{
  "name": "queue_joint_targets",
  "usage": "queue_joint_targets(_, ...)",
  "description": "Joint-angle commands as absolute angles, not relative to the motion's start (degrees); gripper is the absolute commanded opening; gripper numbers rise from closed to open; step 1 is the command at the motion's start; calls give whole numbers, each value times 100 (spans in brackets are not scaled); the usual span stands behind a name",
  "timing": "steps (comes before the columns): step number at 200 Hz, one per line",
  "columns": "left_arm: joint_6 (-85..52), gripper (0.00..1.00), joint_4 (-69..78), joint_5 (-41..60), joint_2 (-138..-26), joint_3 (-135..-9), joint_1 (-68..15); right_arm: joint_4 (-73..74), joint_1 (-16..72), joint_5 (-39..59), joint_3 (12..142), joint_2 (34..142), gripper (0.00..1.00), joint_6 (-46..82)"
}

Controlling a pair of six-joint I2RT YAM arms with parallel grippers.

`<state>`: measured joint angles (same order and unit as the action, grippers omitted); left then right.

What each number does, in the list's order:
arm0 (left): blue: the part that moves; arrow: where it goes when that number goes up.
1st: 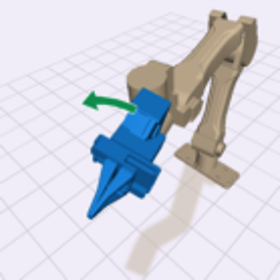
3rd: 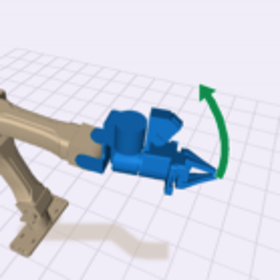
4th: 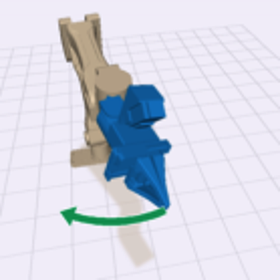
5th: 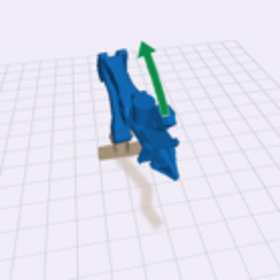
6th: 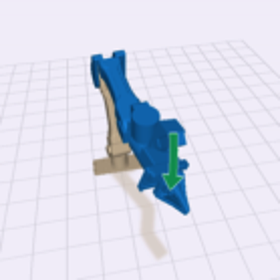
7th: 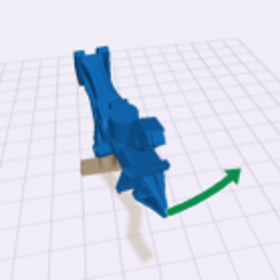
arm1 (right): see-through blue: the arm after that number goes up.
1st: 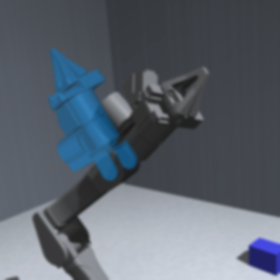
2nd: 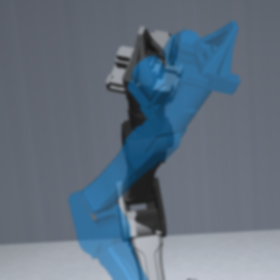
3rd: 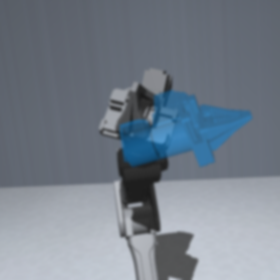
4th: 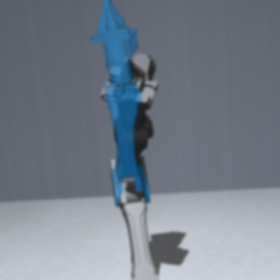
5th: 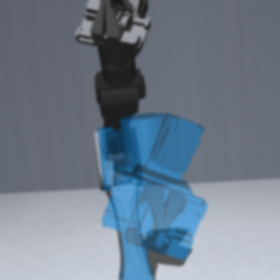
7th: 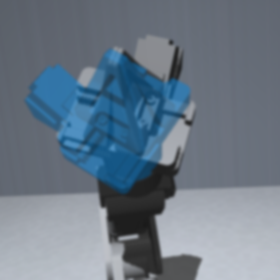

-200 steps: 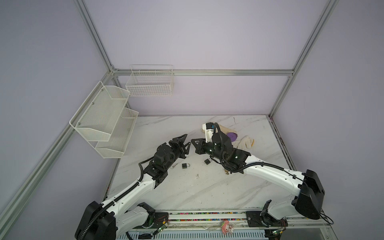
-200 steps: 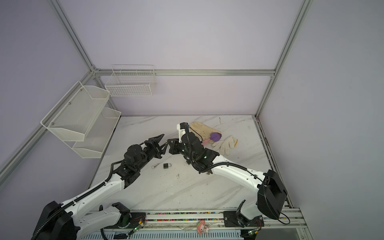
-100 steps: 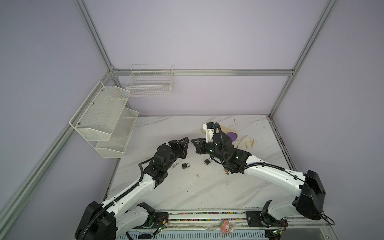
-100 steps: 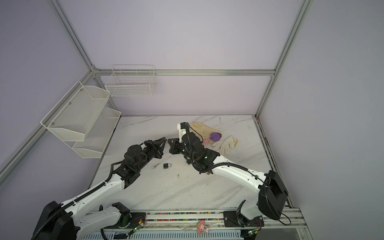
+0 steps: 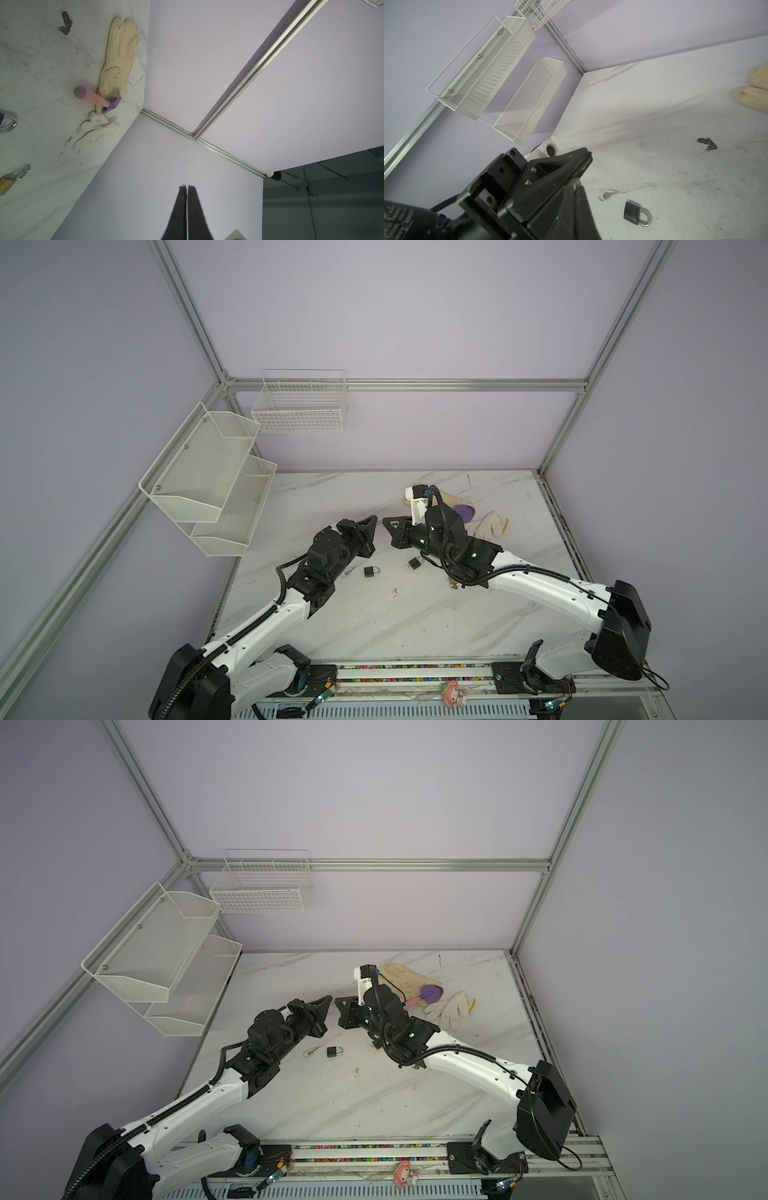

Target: Unlock with the key

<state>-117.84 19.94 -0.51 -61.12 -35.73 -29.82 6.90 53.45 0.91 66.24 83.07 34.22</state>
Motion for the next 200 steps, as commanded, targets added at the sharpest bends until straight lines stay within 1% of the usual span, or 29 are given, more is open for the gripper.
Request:
queue_joint_targets(1,-11405,0,1997,-166,-5941,-3553,-3009,815,5387,57,6613,8045,5,3366)
queue_joint_targets(21,-11048,0,1933,-231,-5915,-3652,-3013,700,5372,57,6610,7913,24,3454)
queue_joint_targets(33,-10727,0,1904,-284,-5906,-3736,-3006,615,5368,79,6598,7899,33,3446)
queue_joint_targets(40,-10491,0,1847,-311,-5906,-3805,-3006,554,5354,106,6600,7694,39,3451)
queue_joint_targets(63,-9480,0,1520,-198,-5915,-4153,-2997,370,5082,563,6540,7484,47,3571)
queue_joint_targets(93,-7854,0,1007,17,-5924,-4684,-2999,422,4187,1918,6263,7226,51,4072)
queue_joint_targets(109,-6881,0,493,104,-5962,-5060,-2995,396,3856,2466,6155,7130,54,4148)
queue_joint_targets(125,-5952,0,388,359,-6035,-5290,-2991,492,3586,3048,5984,7053,55,4151)
queue_joint_targets(148,-4828,0,596,854,-6164,-5379,-2995,840,3473,3653,5810,7060,57,4319)
queue_joint_targets(160,-4484,0,855,1123,-6220,-5333,-2993,1216,3472,3983,5739,7111,58,4436)
queue_joint_targets(171,-4378,0,1234,1311,-6261,-5239,-2997,1858,3469,4274,5557,7151,58,4729)
queue_joint_targets(188,-4316,0,1926,1557,-6316,-5078,-2993,2957,3472,4506,5219,7197,58,5301)
queue_joint_targets(200,-4283,0,2149,1657,-6353,-5045,-2997,3511,3472,4595,5076,7259,58,5535)
